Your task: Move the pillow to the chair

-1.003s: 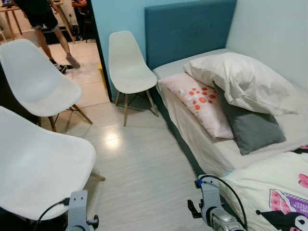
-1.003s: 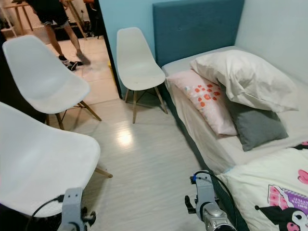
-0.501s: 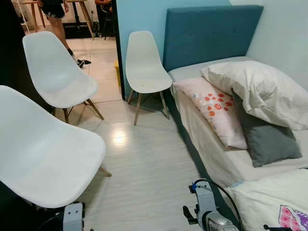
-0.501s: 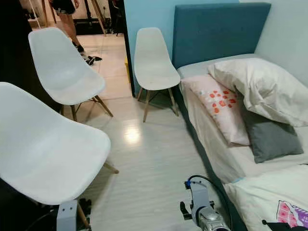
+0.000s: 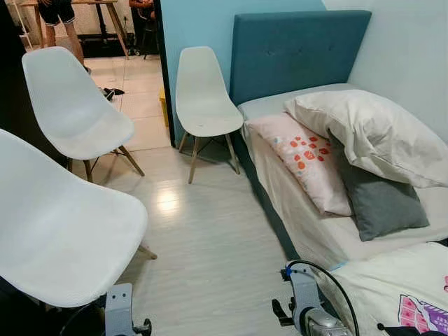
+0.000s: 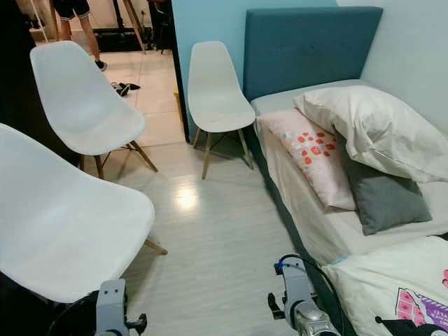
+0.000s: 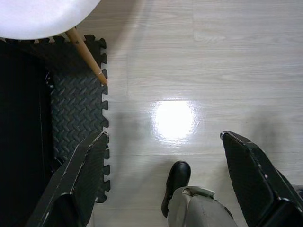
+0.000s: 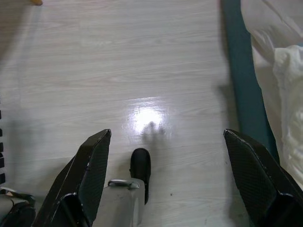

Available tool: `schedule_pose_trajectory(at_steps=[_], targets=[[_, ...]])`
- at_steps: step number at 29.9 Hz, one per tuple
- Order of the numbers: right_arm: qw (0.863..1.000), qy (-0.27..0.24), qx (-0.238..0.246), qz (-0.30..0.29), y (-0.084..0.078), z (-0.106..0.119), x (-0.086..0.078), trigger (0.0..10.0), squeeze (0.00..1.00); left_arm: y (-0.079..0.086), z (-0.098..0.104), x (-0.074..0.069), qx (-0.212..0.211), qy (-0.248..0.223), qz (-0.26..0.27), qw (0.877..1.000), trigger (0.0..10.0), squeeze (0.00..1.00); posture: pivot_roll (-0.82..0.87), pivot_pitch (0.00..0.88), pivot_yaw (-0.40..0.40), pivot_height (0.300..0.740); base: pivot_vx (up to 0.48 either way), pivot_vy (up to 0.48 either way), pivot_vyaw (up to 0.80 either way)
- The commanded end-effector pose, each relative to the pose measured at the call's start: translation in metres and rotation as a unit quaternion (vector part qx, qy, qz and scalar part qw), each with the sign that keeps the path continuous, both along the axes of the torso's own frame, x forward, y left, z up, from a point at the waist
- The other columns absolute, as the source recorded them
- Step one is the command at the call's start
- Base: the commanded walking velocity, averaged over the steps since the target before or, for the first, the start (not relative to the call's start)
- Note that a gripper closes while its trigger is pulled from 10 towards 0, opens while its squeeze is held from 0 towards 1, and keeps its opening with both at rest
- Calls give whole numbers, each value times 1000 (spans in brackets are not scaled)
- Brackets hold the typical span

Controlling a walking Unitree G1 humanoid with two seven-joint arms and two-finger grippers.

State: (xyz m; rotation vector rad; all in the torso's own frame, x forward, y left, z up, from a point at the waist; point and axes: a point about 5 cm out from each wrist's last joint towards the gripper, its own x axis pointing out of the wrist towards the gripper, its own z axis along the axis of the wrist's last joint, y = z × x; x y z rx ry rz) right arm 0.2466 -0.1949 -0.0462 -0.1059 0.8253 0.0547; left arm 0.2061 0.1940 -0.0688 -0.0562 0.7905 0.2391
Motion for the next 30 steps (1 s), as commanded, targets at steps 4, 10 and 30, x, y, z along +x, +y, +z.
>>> schedule_pose_trajectory(at_steps=[4,10,30], targets=[[1000,6,7,-14,-1,-2,-3,10000,0,-3,-1,-1,-8,0,-3,1000,10000,0,-135,84,-31,740,0,0,0],[1000,10,12,-23,1,-5,-7,10000,0,-2,1,2,-6,-4,-20,1000,10000,0,-141,89,-14,740,0,0,0],[1000,16,16,-21,1,-9,-13,10000,0,-6,-2,-1,-18,3,-34,999,10000,0,-154,86,-7,740,0,0,0]])
